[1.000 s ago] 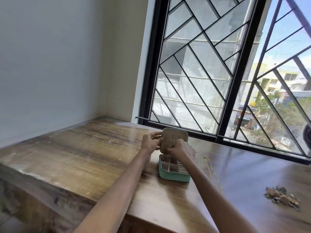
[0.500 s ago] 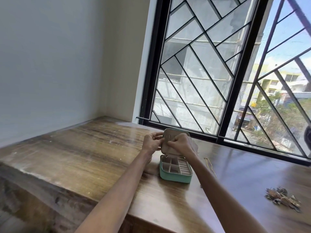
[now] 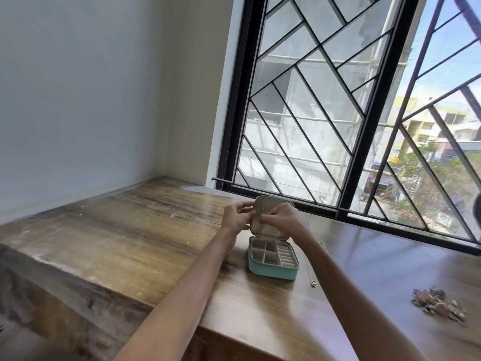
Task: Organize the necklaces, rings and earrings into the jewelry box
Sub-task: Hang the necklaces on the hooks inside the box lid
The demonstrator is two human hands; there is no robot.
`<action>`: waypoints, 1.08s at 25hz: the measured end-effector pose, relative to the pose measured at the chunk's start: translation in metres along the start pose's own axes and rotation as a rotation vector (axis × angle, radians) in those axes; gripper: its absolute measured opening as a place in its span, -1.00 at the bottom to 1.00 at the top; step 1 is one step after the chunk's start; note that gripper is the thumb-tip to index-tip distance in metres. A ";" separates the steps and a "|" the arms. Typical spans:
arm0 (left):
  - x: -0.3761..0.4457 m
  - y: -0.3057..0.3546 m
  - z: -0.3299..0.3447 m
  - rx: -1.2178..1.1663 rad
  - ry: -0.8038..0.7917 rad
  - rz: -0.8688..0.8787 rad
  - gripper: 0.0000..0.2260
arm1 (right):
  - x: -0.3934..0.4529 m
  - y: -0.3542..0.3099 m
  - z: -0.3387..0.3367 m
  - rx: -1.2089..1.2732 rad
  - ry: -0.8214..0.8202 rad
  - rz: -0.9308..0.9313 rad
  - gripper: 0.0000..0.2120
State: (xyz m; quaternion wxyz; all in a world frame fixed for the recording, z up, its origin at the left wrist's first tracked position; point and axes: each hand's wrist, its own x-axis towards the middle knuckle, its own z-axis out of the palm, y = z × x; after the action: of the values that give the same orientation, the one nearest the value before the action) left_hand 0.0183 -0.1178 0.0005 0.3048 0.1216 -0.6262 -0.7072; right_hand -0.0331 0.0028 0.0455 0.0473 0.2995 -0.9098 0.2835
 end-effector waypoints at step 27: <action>-0.001 0.001 0.000 0.001 0.006 0.005 -0.78 | -0.001 0.006 0.018 -0.182 0.153 -0.086 -0.73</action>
State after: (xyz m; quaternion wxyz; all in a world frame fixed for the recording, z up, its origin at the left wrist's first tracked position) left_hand 0.0198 -0.1173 0.0010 0.3082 0.1224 -0.6261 -0.7057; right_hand -0.0342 -0.0030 0.0276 0.1560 0.3103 -0.9117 0.2196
